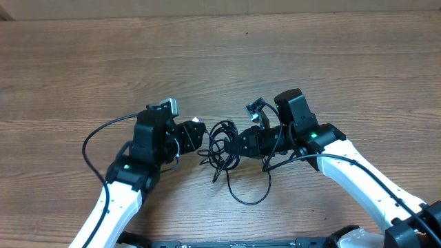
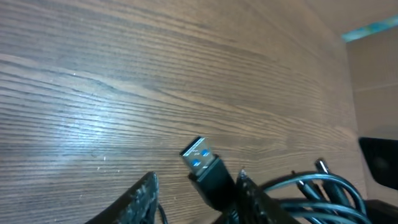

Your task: Untangle cables

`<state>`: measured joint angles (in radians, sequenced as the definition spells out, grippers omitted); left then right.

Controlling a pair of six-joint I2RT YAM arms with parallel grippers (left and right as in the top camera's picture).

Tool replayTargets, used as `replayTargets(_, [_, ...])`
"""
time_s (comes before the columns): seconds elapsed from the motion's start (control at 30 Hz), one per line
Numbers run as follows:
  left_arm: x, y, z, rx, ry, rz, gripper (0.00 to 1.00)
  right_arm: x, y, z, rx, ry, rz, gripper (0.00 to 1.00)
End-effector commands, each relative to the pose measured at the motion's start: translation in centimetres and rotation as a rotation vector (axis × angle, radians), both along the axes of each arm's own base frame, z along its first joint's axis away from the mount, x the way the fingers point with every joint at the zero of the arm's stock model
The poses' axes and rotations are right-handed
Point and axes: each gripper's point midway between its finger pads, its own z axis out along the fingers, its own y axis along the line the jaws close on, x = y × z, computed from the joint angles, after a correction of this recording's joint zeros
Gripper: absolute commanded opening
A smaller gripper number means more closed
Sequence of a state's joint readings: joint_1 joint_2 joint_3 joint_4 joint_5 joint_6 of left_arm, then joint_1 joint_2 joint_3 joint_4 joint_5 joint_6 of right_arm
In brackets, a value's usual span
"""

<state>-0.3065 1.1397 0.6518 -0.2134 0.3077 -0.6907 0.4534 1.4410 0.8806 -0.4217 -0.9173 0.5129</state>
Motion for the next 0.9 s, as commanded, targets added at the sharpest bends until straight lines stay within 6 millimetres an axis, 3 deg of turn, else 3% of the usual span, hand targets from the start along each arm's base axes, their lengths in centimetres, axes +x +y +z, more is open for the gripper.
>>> replayTargets(0.0, [0.7, -0.9, 0.7, -0.049, -0.009, -0.025, 0.38, -0.1, 0.3, 1.7, 0.040, -0.014, 0.013, 0.09])
replayTargets(0.27, [1.2, -1.9, 2.1, -0.099, -0.058, -0.063, 0.34, -0.6, 0.3, 1.7, 0.047, 0.011, 0.024, 0.06])
replayTargets(0.6, [0.3, -2.9, 2.4, -0.147, -0.040, -0.126, 0.04, -0.6, 0.4, 1.8, 0.050, 0.009, 0.026, 0.06])
replayTargets(0.87, [-0.3, -3.5, 2.6, -0.171, -0.029, -0.168, 0.04, -0.4, 0.3, 1.7, 0.045, 0.002, 0.020, 0.06])
